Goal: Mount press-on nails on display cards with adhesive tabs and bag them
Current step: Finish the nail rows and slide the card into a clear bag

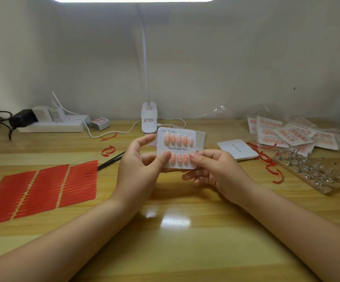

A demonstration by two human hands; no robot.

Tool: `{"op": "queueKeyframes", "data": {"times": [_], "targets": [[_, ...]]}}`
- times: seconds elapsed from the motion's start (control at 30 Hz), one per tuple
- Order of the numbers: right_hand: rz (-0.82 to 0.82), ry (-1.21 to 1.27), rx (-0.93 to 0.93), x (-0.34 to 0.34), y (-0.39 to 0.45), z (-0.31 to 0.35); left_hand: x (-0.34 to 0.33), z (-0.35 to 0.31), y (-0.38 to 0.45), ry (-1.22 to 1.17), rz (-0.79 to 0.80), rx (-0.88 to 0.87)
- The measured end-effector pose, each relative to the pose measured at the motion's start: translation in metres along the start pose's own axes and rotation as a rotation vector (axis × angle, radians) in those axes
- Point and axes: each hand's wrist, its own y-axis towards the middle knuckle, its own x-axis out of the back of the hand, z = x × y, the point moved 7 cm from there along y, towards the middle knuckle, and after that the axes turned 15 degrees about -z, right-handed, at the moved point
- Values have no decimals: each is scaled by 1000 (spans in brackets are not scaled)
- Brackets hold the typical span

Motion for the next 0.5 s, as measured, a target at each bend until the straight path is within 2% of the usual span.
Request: {"op": "queueKeyframes", "data": {"times": [0.23, 0.4, 0.5], "targets": [[-83, -181, 146, 4, 0, 0, 0, 3, 1, 36, 4, -9], [-155, -234, 312, 3, -5, 6, 0, 9, 4, -18, 5, 83], [-159, -221, 312, 2, -7, 4, 1, 12, 5, -53, 0, 130]]}}
